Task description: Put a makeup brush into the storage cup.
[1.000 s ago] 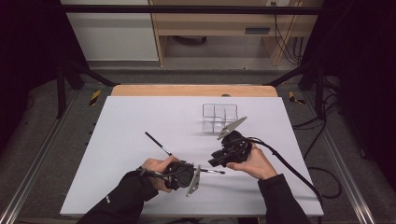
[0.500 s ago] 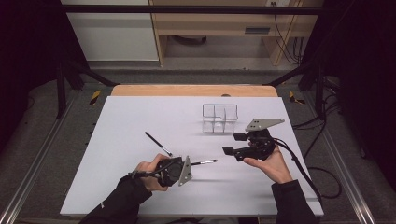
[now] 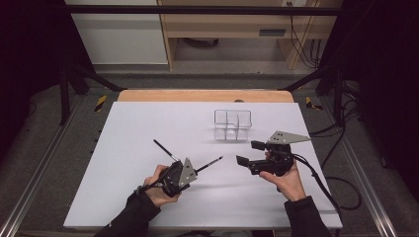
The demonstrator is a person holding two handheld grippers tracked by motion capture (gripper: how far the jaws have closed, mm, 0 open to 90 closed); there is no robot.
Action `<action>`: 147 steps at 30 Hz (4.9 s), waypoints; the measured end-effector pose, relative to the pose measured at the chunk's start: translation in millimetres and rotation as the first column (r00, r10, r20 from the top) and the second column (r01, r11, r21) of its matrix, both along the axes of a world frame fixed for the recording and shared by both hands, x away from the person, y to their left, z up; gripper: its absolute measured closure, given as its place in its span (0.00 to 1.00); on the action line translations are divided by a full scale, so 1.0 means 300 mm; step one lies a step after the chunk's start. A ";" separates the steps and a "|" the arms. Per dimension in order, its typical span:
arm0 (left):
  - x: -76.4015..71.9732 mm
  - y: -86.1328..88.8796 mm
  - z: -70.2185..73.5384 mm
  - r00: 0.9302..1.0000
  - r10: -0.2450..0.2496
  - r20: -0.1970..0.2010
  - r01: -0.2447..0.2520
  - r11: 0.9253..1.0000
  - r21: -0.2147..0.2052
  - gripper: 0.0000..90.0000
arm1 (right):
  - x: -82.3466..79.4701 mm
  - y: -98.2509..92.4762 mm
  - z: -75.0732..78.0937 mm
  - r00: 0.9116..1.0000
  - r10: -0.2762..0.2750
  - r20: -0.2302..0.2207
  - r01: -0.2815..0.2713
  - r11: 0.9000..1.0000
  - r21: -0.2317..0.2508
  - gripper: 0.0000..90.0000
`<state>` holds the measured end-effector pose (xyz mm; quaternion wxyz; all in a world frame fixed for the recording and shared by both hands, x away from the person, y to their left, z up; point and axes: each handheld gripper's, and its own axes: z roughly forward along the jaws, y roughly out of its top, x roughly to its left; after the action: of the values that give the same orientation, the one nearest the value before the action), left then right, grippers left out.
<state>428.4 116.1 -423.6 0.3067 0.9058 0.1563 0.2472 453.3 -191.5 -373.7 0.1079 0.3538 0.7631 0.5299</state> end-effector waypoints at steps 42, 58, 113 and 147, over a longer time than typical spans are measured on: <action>-0.011 -0.063 -0.001 0.944 0.255 -0.208 -0.320 0.859 -0.400 0.92 | 0.010 0.190 -0.090 0.996 0.010 -0.085 0.013 0.966 0.260 0.34; -0.034 -0.099 0.008 0.948 0.242 -0.207 -0.309 0.853 -0.421 0.92 | 0.016 0.203 -0.106 0.993 0.028 -0.112 0.006 0.957 0.289 0.58; -0.037 -0.021 0.048 0.974 0.145 -0.172 -0.210 0.861 -0.464 0.35 | 0.007 0.159 -0.072 0.998 0.041 -0.042 -0.029 0.966 0.256 0.92; 0.013 0.304 0.115 0.967 0.240 -0.081 -0.247 0.819 -0.517 0.11 | 0.027 0.041 0.004 0.997 -0.067 0.038 0.056 0.969 0.242 0.92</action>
<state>432.4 207.3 -389.1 0.5063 0.7621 0.3339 0.2269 461.6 -179.2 -372.5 0.0979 0.3756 0.6792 0.6229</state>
